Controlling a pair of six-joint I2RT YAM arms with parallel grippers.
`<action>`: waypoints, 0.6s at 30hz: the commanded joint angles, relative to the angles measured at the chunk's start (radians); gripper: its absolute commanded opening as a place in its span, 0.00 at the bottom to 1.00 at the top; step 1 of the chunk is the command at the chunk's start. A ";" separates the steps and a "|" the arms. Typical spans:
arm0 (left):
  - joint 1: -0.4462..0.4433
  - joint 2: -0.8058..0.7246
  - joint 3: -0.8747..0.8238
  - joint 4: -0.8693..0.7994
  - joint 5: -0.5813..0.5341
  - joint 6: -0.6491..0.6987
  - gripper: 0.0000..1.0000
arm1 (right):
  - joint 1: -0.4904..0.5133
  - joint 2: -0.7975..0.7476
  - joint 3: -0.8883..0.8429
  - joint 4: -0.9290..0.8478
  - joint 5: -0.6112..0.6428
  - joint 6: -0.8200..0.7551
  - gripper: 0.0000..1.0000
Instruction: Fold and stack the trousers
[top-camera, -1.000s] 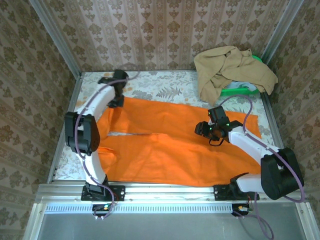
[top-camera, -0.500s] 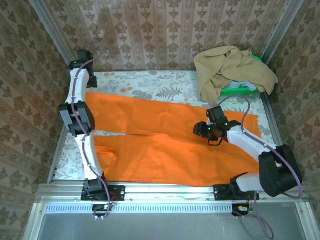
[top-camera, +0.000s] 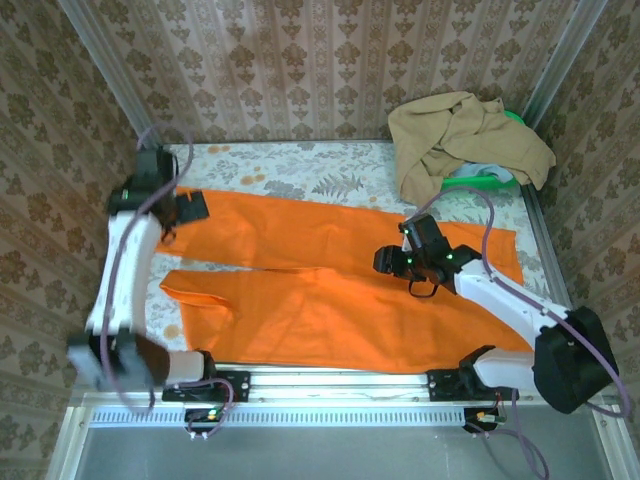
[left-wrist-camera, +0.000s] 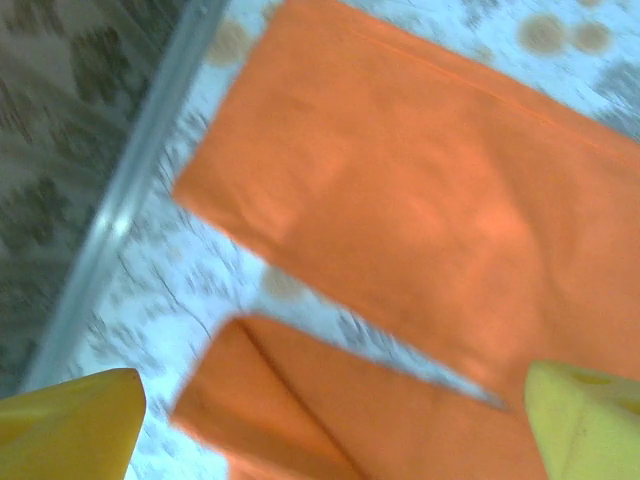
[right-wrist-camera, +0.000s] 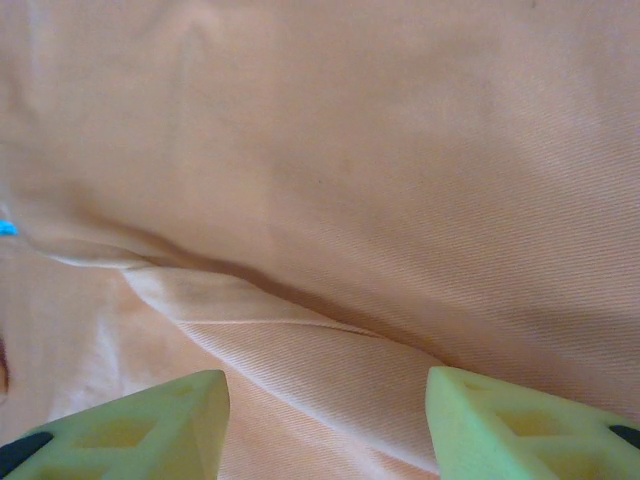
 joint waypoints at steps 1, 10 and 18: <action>-0.135 -0.035 -0.286 0.015 0.138 -0.241 0.91 | 0.000 -0.067 -0.023 -0.041 0.026 -0.044 0.59; -0.592 -0.023 -0.453 -0.055 -0.012 -0.607 0.82 | -0.005 -0.099 -0.059 -0.052 -0.043 -0.075 0.63; -0.631 0.066 -0.545 0.040 -0.062 -0.677 0.49 | -0.005 -0.134 -0.058 -0.053 -0.064 -0.077 0.61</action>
